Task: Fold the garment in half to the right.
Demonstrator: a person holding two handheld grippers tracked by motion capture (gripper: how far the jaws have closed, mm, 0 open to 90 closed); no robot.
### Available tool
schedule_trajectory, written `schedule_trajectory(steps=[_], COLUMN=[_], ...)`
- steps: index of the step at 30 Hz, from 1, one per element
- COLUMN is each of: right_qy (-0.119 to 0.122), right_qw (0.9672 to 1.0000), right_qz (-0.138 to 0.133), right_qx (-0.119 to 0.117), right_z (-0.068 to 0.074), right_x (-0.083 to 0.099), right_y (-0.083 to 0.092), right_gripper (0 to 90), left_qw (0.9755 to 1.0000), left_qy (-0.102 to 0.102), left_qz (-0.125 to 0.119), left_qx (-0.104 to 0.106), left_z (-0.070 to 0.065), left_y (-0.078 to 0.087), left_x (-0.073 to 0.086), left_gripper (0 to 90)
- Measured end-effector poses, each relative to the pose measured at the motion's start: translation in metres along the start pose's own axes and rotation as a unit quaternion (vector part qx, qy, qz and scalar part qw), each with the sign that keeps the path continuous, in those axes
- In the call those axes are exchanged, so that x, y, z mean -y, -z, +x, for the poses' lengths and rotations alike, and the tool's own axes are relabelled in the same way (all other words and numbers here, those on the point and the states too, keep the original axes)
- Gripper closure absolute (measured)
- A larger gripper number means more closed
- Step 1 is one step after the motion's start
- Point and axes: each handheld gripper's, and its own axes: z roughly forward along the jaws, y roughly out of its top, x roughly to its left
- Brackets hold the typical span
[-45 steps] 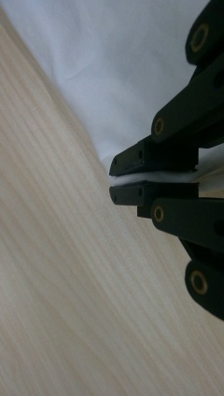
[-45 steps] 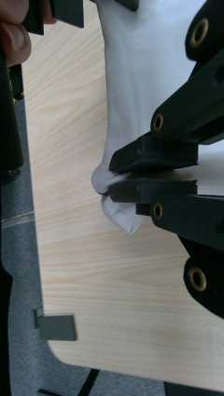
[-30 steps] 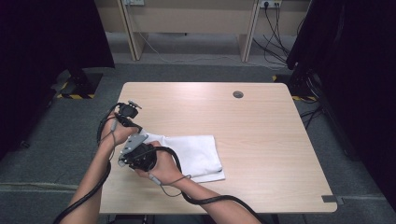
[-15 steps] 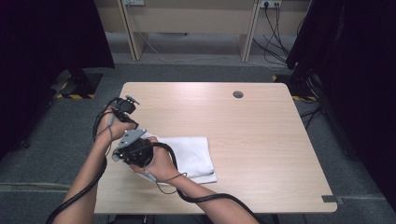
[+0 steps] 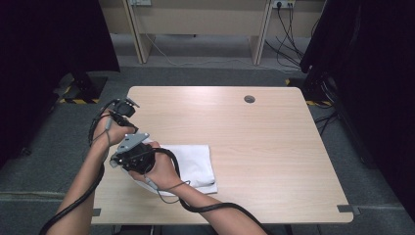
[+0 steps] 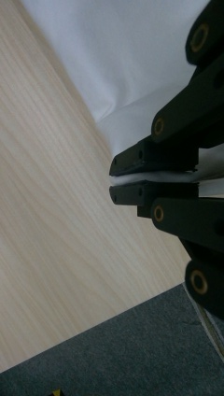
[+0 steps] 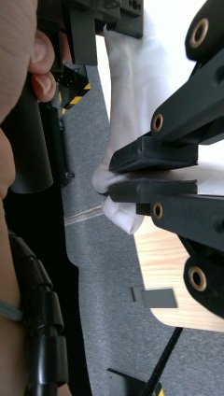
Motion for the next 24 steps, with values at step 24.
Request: schedule_trajectory(steps=[24], right_qy=[-0.011], right_qw=[0.9996], right_qz=[-0.024], right_qx=[0.005], right_z=[0.003], right_x=[-0.014], right_y=[0.003], right_gripper=[84.8], left_qw=[0.9998], left_qy=[-0.011], left_qz=[0.008], left_qx=[-0.015], left_z=[0.0], left_y=[0.013], left_x=[-0.007], left_gripper=[84.0])
